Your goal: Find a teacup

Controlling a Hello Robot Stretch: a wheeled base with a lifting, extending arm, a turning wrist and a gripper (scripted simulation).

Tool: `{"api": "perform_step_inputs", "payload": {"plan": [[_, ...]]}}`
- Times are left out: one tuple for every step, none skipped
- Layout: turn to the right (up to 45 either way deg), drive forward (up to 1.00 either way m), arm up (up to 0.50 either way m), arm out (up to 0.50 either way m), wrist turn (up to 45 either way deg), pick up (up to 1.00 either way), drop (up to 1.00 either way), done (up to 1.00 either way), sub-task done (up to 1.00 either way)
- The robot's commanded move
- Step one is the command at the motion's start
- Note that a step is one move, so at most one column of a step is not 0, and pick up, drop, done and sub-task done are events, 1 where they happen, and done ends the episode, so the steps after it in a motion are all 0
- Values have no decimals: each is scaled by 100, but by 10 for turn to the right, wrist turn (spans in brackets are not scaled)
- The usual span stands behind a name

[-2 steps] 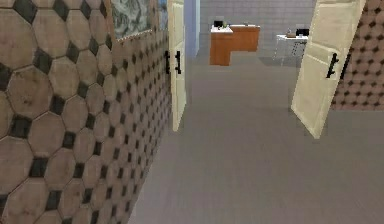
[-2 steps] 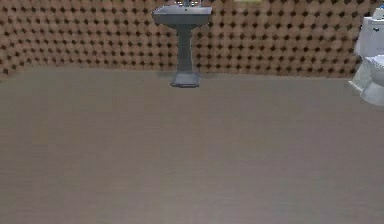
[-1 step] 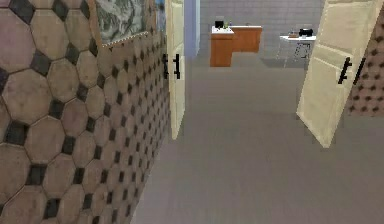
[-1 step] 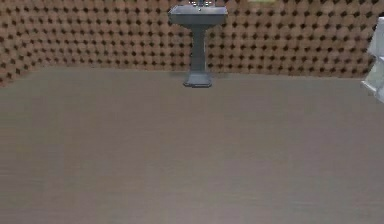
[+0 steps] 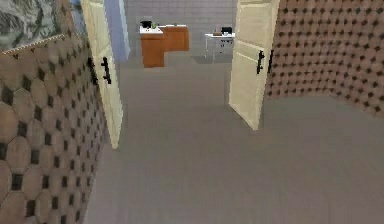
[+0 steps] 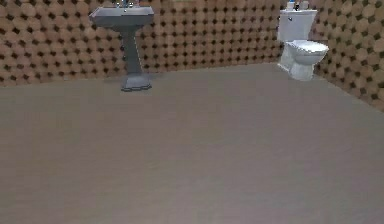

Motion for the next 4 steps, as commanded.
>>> {"api": "perform_step_inputs", "payload": {"plan": [[0, 100, 0, 0, 0, 0, 0, 0, 0], [0, 100, 0, 0, 0, 0, 0, 0, 0], [0, 100, 0, 0, 0, 0, 0, 0, 0], [30, 0, 0, 0, 0, 0, 0, 0, 0]]}}
